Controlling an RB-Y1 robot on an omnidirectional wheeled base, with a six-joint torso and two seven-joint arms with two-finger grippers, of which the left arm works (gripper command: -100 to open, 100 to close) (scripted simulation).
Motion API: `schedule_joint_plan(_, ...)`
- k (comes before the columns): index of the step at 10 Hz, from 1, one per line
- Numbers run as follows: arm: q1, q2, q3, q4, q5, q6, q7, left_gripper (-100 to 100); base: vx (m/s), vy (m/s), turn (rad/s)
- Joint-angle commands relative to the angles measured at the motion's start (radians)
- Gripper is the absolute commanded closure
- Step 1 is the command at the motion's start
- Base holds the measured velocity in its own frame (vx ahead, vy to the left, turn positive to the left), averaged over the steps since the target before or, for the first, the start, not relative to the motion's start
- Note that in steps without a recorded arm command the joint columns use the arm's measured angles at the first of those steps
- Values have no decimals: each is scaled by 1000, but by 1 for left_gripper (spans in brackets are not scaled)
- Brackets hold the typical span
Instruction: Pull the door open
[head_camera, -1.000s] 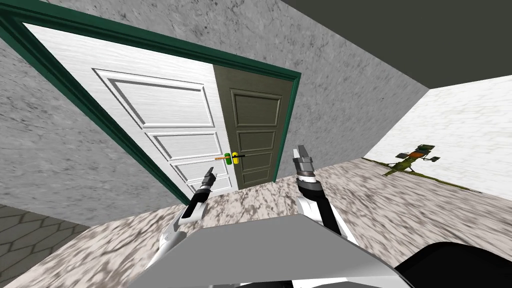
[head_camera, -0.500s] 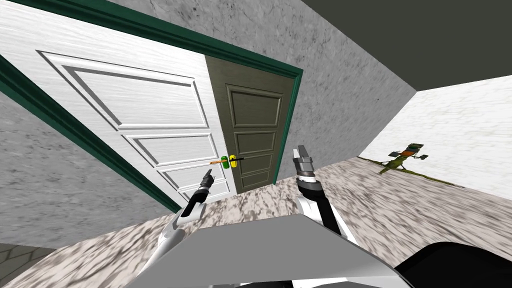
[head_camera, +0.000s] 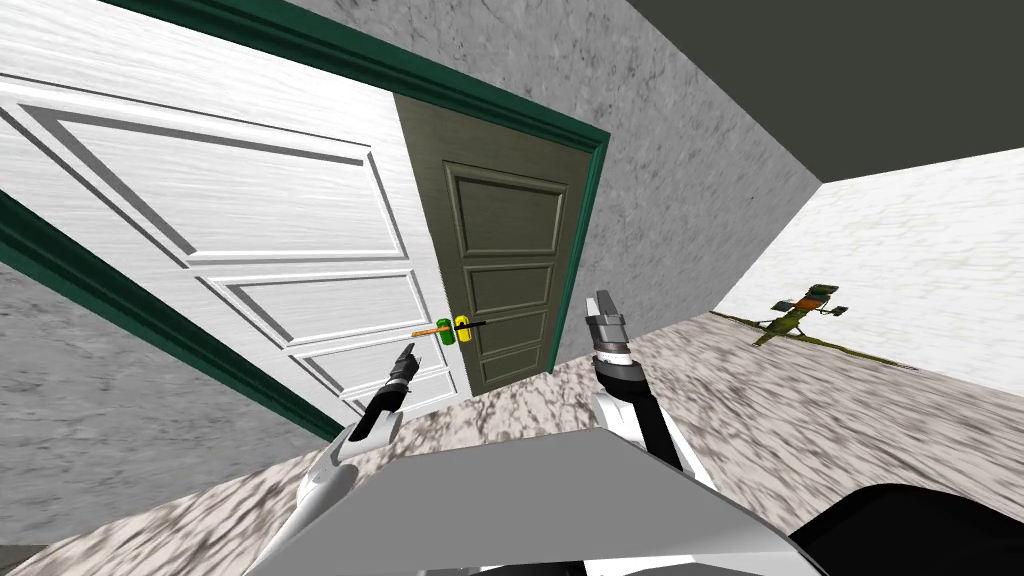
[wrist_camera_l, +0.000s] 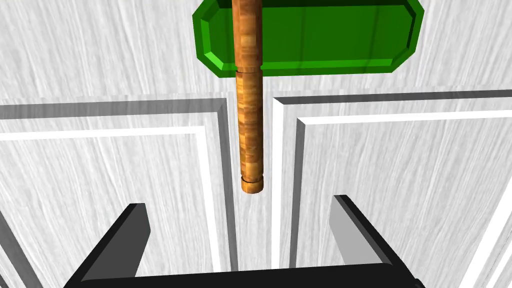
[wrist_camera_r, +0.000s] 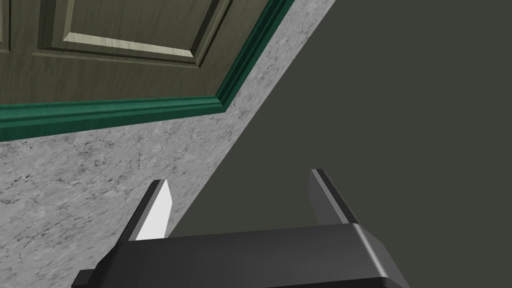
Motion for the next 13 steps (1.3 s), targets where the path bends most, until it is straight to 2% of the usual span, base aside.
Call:
schedule_joint_plan(1, 2, 10, 26, 20, 1, -3, 4, -100, 159, 59, -55)
schedule_joint_plan(3, 7, 23, 49, 42, 3, -12, 13, -100, 152, 79, -75)
schedule_joint_plan(5, 5, 29, 61, 58, 3, -21, 20, -100, 191, 71, -86)
schedule_joint_plan(7, -15, 15, 46, 60, -2, -32, 26, -100, 228, -22, -203)
schedule_joint_plan(8, -9, 17, 52, 60, -2, -28, 22, -100, 103, -32, -25)
schedule_joint_plan(9, -9, 17, 52, 60, -2, -28, 22, 100, -25, 1, 48)
schedule_joint_plan(13, -9, 17, 52, 60, -2, -28, 22, 100, -20, 6, -14)
